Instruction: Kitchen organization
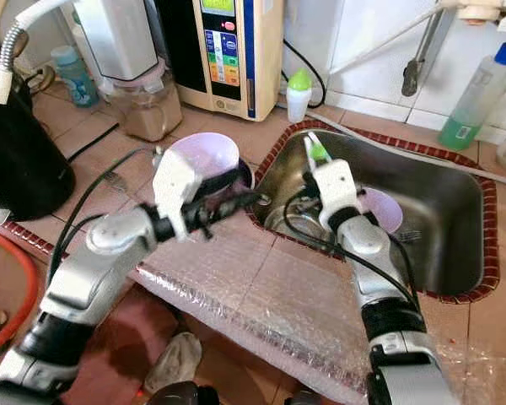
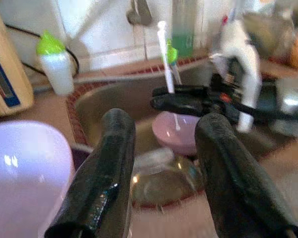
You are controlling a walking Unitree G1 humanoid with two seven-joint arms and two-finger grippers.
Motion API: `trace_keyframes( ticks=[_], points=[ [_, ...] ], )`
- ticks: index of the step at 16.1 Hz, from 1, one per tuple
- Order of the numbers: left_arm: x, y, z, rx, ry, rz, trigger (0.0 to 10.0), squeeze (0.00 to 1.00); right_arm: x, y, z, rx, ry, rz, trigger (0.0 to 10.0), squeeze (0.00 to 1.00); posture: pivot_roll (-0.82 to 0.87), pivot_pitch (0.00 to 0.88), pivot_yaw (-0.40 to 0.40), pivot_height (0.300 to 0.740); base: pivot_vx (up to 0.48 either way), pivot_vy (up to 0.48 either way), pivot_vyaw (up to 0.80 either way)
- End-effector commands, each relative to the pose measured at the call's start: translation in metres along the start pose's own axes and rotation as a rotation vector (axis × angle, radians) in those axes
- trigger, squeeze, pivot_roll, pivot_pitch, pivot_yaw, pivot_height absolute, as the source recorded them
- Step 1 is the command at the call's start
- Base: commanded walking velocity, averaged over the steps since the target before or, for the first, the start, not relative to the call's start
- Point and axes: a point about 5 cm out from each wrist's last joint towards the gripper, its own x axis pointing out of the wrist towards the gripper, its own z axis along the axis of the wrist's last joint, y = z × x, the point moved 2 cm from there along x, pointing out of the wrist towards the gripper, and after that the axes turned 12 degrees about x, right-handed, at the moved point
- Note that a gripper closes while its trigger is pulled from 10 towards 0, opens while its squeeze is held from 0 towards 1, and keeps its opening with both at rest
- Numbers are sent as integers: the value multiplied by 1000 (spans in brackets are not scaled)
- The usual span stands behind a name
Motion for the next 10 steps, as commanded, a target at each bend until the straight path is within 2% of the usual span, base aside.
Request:
trace_keyframes(
  ticks=[1, 3, 4, 5, 6, 7, 10],
  points=[
    [-2, -6, 1, 37, 10, -40, 10000, 1000, 2, -5, -6, 21, 42, -38, 0, 0, -31, 23, 67, 740, 0, 0, 0],
    [-7, -10, -6, 63, 47, -69, 10000, 1000, 1, -11, -25, 89, 136, -99, 0, 0, -23, 23, 67, 740, 0, 0, 0],
    [-8, -13, -11, 78, 68, -81, 10000, 1000, 1, -11, -31, 123, 162, -104, 4824, 0, -23, 23, 67, 740, 0, 0, 0],
    [-8, -13, -12, 84, 73, -80, 10000, 1000, 2, -9, -33, 144, 170, -106, 3176, 0, -20, 15, 65, 740, 0, 0, 0],
    [-7, -14, -12, 90, 74, -81, 10000, 1000, 3, -8, -38, 135, 197, -112, 9882, 0, -20, 13, 64, 740, 0, 0, 0],
    [-7, -14, -11, 87, 69, -78, 10000, 1000, 4, -5, -40, 156, 205, -108, 10000, 1000, -19, 10, 61, 740, 0, 0, 0],
    [-7, -15, -13, 91, 78, -92, 10000, 1000, 4, -3, -45, 165, 233, -112, 10000, 1000, -21, 10, 61, 740, 0, 0, 0]
  ],
)
